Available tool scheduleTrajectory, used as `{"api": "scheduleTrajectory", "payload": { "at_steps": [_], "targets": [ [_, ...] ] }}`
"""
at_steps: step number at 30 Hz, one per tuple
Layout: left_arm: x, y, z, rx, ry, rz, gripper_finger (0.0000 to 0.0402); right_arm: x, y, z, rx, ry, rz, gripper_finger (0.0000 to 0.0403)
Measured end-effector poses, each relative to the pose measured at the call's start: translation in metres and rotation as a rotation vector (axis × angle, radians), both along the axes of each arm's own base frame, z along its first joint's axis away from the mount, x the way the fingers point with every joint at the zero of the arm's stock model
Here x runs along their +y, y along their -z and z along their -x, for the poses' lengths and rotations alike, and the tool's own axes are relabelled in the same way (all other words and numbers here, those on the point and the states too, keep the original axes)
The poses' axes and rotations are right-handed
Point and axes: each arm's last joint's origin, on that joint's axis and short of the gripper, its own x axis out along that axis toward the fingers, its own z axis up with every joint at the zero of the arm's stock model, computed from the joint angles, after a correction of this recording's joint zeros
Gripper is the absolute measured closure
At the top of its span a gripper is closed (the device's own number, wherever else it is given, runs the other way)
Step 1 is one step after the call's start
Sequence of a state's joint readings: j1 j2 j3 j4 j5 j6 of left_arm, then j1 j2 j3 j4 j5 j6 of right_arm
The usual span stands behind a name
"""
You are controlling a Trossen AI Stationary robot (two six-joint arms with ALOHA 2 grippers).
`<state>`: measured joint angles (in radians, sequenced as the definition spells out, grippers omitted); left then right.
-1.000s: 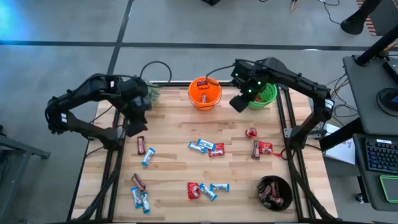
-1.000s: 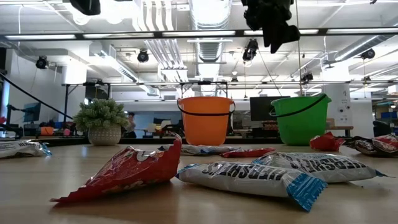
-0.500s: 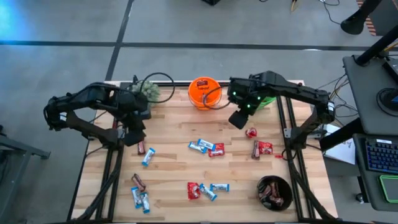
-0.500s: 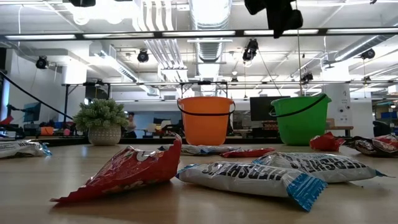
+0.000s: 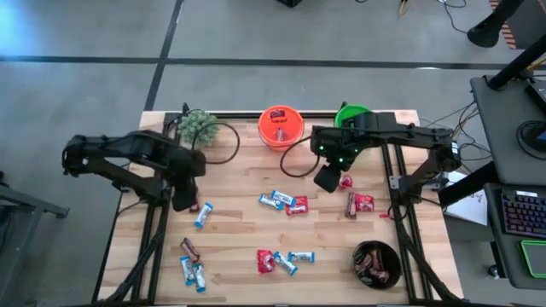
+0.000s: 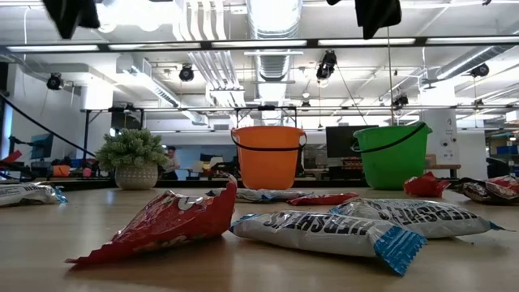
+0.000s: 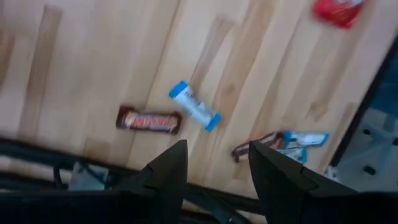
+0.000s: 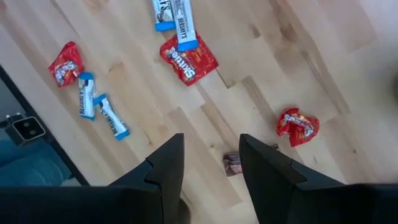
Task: Organize candy in baskets
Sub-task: Put the red candy into the green bucket
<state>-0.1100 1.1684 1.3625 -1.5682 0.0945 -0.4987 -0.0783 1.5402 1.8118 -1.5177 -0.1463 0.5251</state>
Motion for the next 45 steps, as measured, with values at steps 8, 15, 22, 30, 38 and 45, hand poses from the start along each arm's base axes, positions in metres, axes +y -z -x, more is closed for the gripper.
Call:
{"api": "scheduleTrajectory", "payload": {
  "at_steps": [8,15,22,30,38,45],
  "targets": [
    [-0.001,0.033,0.014,0.085,-0.049,0.002,0.0248,0.002,0.000,0.000,0.007,0.007,0.007,0.0257],
    [-0.002,0.046,0.013,0.043,-0.046,0.029,0.0248,0.013,0.000,0.000,0.019,0.017,-0.003,0.0257],
    [-0.004,0.052,0.001,-0.054,-0.031,0.042,0.0248,0.026,0.009,0.003,0.093,0.049,0.013,0.0254],
    [-0.005,0.051,-0.005,-0.130,0.015,0.041,0.0248,0.028,0.037,0.005,0.213,0.086,0.035,0.0243],
    [-0.005,0.051,-0.007,-0.141,0.017,0.041,0.0248,0.029,0.068,-0.015,0.084,0.056,-0.012,0.0241],
    [-0.006,0.051,-0.007,-0.136,0.002,0.078,0.0248,0.030,0.089,-0.030,-0.047,0.047,-0.031,0.0241]
  ]
}}
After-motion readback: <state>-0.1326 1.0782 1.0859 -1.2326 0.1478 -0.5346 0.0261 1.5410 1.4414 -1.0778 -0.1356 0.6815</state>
